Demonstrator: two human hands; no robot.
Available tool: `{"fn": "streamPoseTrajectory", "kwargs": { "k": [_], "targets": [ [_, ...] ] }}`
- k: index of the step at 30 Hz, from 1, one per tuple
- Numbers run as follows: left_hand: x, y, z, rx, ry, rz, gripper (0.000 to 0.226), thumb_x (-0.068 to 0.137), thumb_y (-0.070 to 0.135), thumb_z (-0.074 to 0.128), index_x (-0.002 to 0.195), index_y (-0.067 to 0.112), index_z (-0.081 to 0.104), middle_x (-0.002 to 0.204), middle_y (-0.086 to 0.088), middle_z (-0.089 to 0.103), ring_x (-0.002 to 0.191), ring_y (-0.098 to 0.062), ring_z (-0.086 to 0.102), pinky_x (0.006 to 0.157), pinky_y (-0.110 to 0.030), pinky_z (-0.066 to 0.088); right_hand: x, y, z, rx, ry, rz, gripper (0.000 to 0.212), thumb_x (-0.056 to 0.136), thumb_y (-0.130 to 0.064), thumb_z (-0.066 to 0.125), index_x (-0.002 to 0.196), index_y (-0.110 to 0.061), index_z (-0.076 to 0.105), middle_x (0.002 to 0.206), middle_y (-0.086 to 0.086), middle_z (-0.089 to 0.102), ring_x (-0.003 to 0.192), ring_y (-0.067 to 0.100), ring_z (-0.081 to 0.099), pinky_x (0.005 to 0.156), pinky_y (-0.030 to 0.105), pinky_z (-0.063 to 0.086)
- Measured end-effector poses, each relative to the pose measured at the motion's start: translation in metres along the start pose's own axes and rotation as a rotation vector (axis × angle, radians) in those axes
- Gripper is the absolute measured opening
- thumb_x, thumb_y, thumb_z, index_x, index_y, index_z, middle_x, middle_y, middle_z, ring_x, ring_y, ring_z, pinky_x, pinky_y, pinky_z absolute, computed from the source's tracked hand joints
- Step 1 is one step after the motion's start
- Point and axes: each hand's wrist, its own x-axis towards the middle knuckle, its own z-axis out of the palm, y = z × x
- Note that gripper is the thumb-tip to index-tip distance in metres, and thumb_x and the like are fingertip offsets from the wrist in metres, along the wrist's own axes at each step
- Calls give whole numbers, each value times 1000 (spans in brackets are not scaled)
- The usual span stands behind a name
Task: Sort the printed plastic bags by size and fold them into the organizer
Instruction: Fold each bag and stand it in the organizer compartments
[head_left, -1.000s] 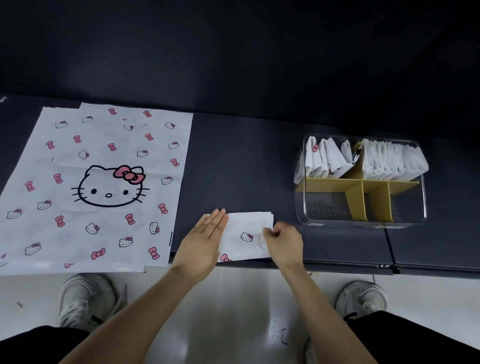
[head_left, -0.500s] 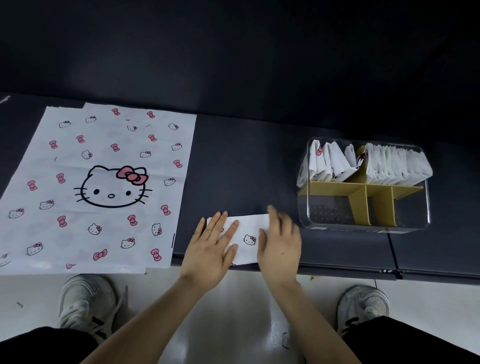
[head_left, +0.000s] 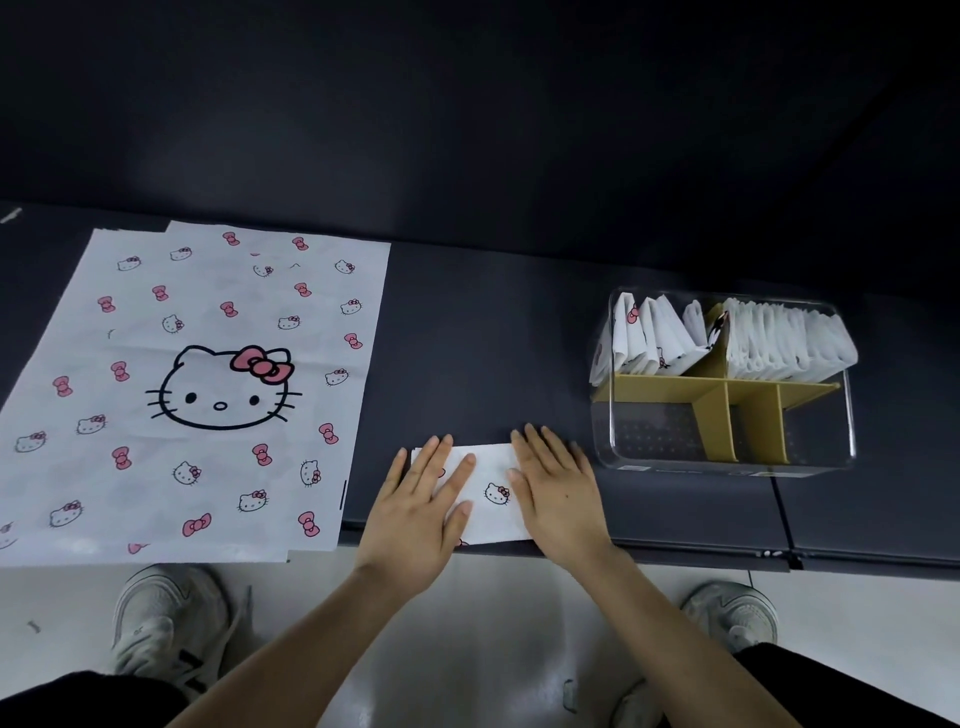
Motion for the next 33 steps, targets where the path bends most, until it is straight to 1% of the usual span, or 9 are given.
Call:
{"fn": "streamPoseTrajectory", "kwargs": {
  "k": [3, 12, 16, 18, 21, 24, 28, 31, 33],
  "targets": [
    [1, -2, -1, 27, -10, 30, 53, 102, 43, 12, 145, 21, 34, 151, -7, 35, 141, -18, 21, 113, -41, 15, 20, -5, -18, 61, -77, 6, 39, 86, -20, 59, 124, -11, 59, 122, 6, 57, 110, 31, 55, 90, 42, 45],
    [30, -43, -23, 126, -24, 480, 48, 98, 45, 32, 139, 25, 48, 150, -4, 38, 140, -25, 31, 113, -43, 16, 24, -7, -42, 81, -422, 10, 9, 87, -21, 56, 82, -18, 49, 101, 4, 55, 103, 27, 54, 76, 30, 40],
    [25, -24, -37, -66, 77, 527, 34, 76, 16, 68, 110, 16, 69, 132, -6, 58, 126, -26, 50, 106, -42, 39, -7, -13, -37, 774, -405, 513, 22, 81, -1, 56, 68, -10, 41, 79, 8, 51, 67, 29, 62, 50, 32, 51],
    [5, -13, -35, -255, 72, 486, 41, 71, 4, 52, 106, 14, 70, 123, -3, 64, 119, -21, 53, 97, -38, 49, -19, -15, -36, 1199, -374, 789, 21, 80, 10, 59, 72, -4, 45, 83, 16, 54, 61, 28, 60, 43, 26, 50],
    [-22, -9, -19, -438, 9, 368, 60, 68, 1, 42, 124, 17, 60, 134, 1, 56, 130, -13, 43, 109, -25, 35, -27, -20, -35, 1533, -385, 1027, 9, 82, 16, 58, 82, 7, 54, 84, 17, 62, 65, 27, 61, 42, 21, 51],
    [-27, -7, -11, -553, -6, 238, 47, 82, 10, 47, 127, 15, 60, 137, 2, 54, 132, -8, 39, 114, -20, 22, -29, -24, -39, 1647, -425, 1127, 12, 85, 17, 54, 78, 8, 60, 77, 15, 64, 56, 23, 64, 41, 20, 51],
    [-25, -4, -7, -645, 52, 120, 35, 92, 14, 46, 123, 16, 63, 130, 5, 59, 129, 4, 38, 112, -15, 22, -36, -22, -42, 1589, -360, 995, 5, 87, 3, 61, 82, 5, 61, 76, 15, 64, 59, 21, 63, 51, 24, 57],
    [-23, 2, -11, -700, 34, -16, 34, 94, 19, 49, 125, 21, 62, 130, 9, 54, 127, 15, 26, 107, -3, 18, -46, -10, -42, 1190, -107, 572, 22, 87, -28, 65, 107, -18, 62, 96, -4, 67, 86, 7, 64, 78, 23, 53],
    [-22, 5, -15, -720, 0, -91, 37, 95, 32, 44, 126, 22, 61, 131, 9, 53, 128, 11, 28, 101, 2, 18, -51, -4, -46, 1209, -139, 305, 38, 84, -32, 69, 119, -28, 57, 113, -15, 63, 106, -6, 57, 89, 12, 44]
  ]
}}
